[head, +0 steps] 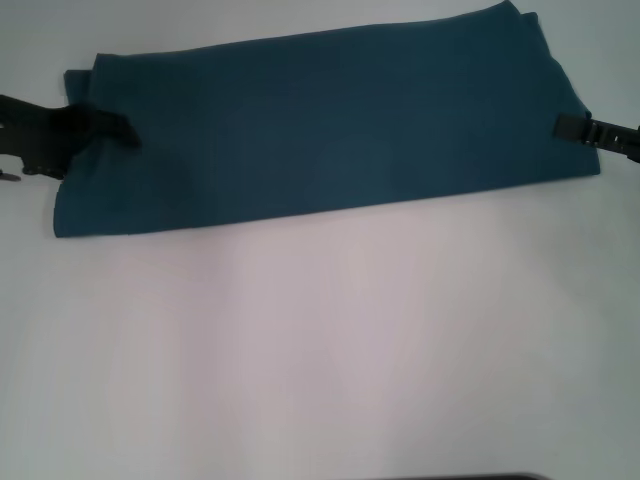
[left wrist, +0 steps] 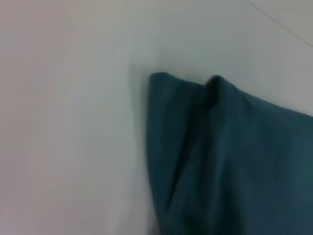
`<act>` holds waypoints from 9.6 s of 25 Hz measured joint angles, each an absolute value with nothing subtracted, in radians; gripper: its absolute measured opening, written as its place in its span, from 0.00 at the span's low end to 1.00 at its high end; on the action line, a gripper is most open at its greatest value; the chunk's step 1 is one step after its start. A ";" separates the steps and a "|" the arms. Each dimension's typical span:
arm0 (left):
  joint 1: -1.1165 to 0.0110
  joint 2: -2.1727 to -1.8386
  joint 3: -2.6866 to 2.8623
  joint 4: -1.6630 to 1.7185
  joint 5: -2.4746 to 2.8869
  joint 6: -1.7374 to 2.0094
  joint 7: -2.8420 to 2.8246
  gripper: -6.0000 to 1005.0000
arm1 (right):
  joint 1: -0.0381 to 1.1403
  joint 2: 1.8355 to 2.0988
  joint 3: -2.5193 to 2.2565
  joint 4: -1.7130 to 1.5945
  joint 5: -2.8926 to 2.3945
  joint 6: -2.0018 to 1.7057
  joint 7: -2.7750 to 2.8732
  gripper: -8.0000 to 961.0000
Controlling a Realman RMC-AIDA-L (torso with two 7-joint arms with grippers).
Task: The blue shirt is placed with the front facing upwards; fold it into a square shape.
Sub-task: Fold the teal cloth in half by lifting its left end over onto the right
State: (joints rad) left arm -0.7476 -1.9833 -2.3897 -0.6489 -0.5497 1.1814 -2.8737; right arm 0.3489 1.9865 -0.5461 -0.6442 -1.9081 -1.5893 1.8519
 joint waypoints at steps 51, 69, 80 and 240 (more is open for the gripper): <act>-0.815 -1.945 -2.382 -0.620 -0.540 1.269 -2.852 0.75 | 0.344 1.985 -0.545 -0.644 -1.904 -1.590 1.854 0.90; -0.824 -1.953 -2.376 -0.623 -0.545 1.270 -2.816 0.07 | 0.348 1.985 -0.545 -0.644 -1.903 -1.591 1.858 0.90; -0.772 -1.886 -2.376 -0.643 -0.533 1.273 -2.824 0.07 | 0.345 1.985 -0.541 -0.644 -1.901 -1.592 1.862 0.90; -1.338 -2.079 -2.179 -0.717 -0.306 1.456 -2.949 0.07 | 0.387 1.982 -0.542 -0.635 -2.000 -1.575 1.914 0.85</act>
State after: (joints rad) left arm -1.3376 -2.0794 -2.1790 -0.7171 -0.3063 1.4565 -2.9487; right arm 0.3867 1.9818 -0.5421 -0.6350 -2.0004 -1.5747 1.9143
